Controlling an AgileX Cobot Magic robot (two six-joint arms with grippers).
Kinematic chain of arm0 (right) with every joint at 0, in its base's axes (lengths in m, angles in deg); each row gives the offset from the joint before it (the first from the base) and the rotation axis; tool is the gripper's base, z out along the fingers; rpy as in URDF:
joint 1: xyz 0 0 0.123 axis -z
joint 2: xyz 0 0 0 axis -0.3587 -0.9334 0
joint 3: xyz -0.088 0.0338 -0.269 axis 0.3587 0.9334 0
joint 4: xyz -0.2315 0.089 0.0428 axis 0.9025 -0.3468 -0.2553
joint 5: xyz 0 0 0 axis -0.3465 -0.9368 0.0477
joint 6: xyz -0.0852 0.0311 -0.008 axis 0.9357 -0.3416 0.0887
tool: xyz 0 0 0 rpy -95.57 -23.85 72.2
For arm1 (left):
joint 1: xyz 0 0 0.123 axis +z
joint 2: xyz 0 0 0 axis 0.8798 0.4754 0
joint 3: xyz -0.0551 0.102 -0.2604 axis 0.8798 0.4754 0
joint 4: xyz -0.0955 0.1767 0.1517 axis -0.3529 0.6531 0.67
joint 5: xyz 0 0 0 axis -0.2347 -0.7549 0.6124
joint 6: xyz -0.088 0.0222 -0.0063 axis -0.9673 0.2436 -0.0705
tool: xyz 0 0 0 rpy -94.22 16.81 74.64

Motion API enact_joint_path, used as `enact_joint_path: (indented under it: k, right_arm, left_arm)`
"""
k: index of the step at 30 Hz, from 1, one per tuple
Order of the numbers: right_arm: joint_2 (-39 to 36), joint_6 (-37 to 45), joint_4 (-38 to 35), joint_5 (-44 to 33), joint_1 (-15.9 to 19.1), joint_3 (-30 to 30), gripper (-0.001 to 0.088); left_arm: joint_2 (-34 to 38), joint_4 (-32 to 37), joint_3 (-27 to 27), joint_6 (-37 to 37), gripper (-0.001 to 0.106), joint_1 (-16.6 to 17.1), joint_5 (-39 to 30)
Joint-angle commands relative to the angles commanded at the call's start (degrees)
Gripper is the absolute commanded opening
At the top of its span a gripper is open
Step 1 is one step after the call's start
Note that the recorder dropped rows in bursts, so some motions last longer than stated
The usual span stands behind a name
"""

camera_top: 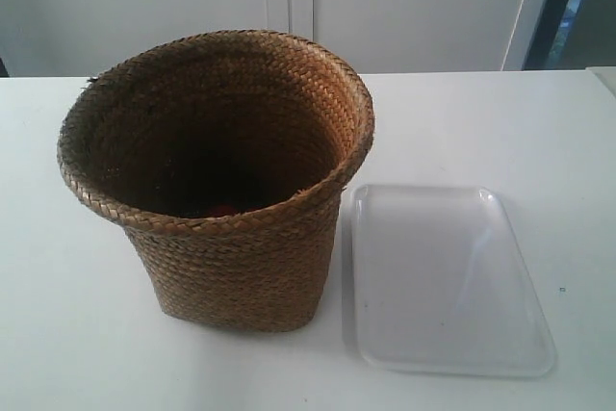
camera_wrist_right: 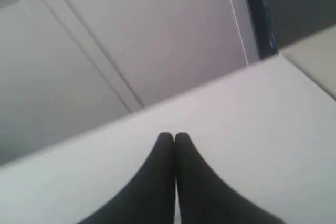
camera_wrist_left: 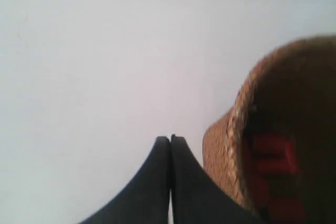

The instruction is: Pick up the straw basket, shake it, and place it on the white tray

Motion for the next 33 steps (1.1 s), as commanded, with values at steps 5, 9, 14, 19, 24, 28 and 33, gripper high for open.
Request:
enact_joint_path:
  k: [5, 9, 14, 19, 24, 28, 33]
  right_arm:
    - [-3.4, 10.7, -22.3, -14.0, -1.4, -1.1, 0.0000]
    - [-6.6, 10.8, -27.4, -13.1, -3.5, -1.1, 0.0000]
    - [-11.2, 14.2, -38.5, -13.6, -6.3, -1.2, 0.0032]
    - [-13.8, 19.2, -41.7, -11.0, -7.6, -1.2, 0.0419]
    - [-13.8, 21.4, -42.1, -11.4, -7.6, -4.1, 0.0779]
    - [-17.3, 19.9, -41.7, -11.7, -7.6, -6.3, 0.0769]
    - [-22.4, 19.5, -41.6, -11.1, -7.6, -6.2, 0.0769]
  left_arm:
    - [-0.2, -7.7, 0.0, 3.3, 0.000, 0.0, -0.5]
    - [0.4, -11.3, 0.0, 5.9, 0.000, 0.0, -0.1]
    - [2.6, -13.9, 0.0, 6.6, 0.017, 0.0, -0.8]
    - [5.6, -15.0, 0.0, 7.1, 0.065, 0.0, -0.3]
    - [9.6, -17.8, 0.0, 10.1, 0.070, 0.0, 0.1]
    - [13.8, -19.1, 0.0, 10.1, 0.070, 0.0, 0.7]
    - [17.0, -20.8, 0.0, 13.1, 0.070, 0.0, 1.4]
